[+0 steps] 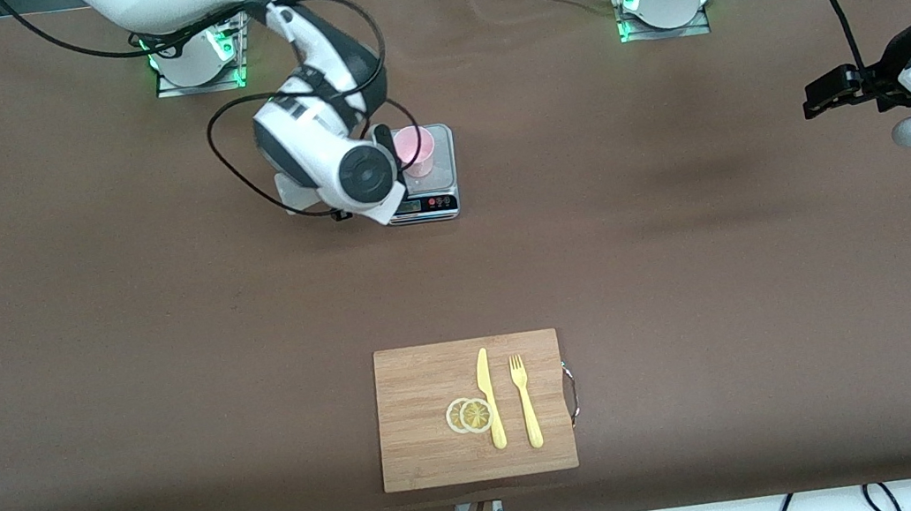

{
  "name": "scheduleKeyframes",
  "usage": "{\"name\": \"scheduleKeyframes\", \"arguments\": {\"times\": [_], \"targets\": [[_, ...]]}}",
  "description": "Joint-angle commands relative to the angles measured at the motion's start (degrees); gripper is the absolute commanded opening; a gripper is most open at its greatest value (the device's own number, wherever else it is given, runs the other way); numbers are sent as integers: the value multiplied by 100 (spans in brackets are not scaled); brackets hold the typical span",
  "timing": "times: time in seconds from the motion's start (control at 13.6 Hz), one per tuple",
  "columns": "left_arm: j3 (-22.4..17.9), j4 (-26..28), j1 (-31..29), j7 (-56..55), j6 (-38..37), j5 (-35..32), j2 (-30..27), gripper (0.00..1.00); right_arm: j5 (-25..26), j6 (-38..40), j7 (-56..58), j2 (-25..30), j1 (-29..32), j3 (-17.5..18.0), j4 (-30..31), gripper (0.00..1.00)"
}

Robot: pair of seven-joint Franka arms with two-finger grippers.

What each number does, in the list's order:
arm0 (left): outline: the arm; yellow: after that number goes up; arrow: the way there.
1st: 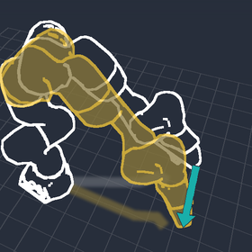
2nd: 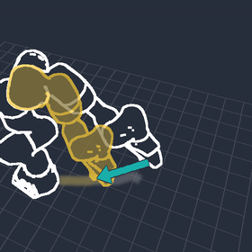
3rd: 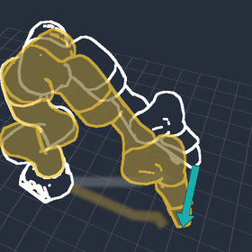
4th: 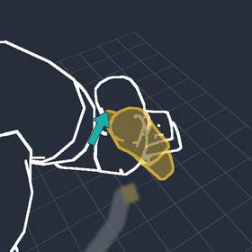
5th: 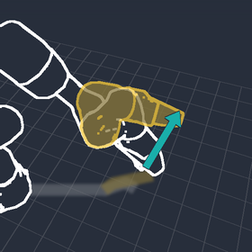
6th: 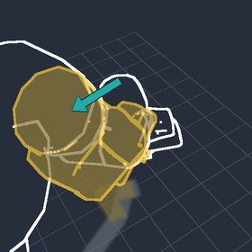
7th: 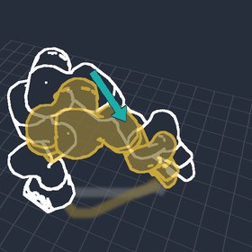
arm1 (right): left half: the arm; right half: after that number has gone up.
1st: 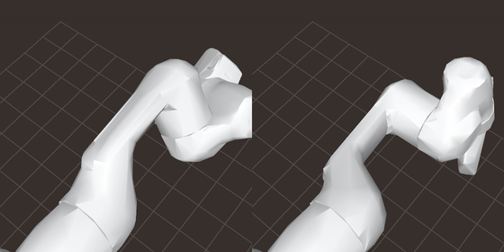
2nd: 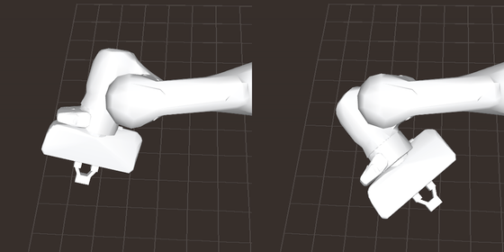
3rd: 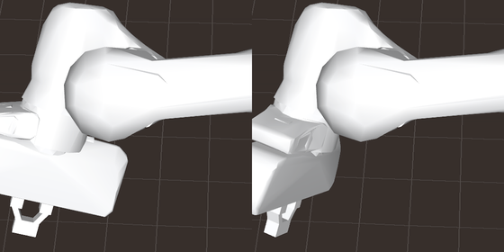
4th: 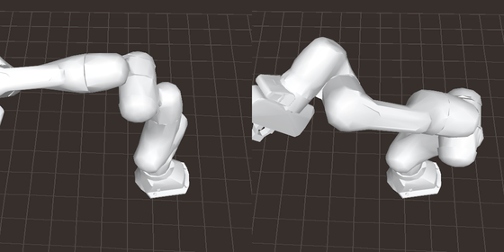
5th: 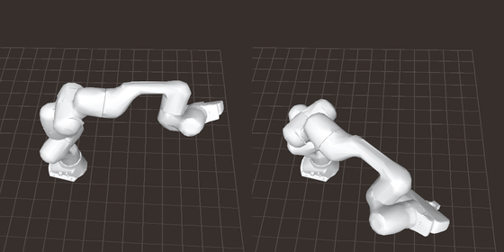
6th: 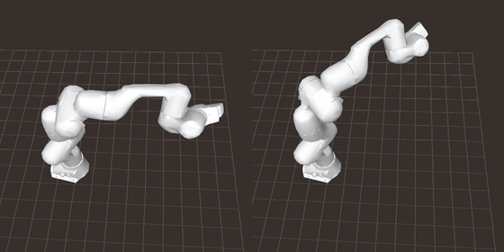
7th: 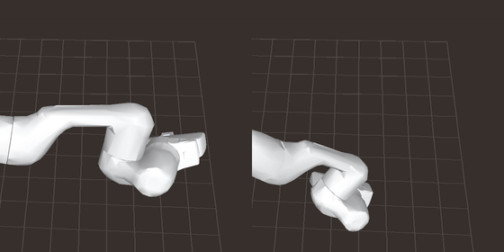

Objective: Add sauce to pink cup with both arms
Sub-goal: 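Carry the squeeze bottle back and lower it onto the table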

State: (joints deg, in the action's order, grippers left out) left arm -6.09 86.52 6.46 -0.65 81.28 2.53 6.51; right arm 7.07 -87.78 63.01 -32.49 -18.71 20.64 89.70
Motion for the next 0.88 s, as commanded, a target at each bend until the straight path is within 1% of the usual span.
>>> {"name": "scheduleKeyframes", "arguments": {"times": [0.0, 0.15, 0.37, 0.59, 0.66, 0.73, 0.81], "targets": [[11, -179, 4, 135, -95, -121, 78, 100, -722, -55, 1026, 155, 778, 46, -41, 0], [11, -170, 4, 144, -95, -121, 78, 100, -1170, -90, 1606, 243, 1288, 54, -40, 0], [11, -170, 4, 144, -95, -121, 78, 100, -2408, -82, 2914, 243, 2246, 37, 21, 0], [11, -170, 4, 144, -95, -112, 78, 100, -3235, 15, 4197, 156, 3133, 11, 214, 0], [11, -170, 4, 135, -95, -129, 96, 100, -3595, 76, 4689, 16, 3380, -94, 267, 0], [11, -170, 4, 135, -95, -130, 105, 100, -4025, 294, 5216, -168, 3504, -321, 311, 0], [11, -170, 4, 135, -95, -130, 113, 100, -4455, 479, 5813, -388, 3549, -637, 355, 0]]}}
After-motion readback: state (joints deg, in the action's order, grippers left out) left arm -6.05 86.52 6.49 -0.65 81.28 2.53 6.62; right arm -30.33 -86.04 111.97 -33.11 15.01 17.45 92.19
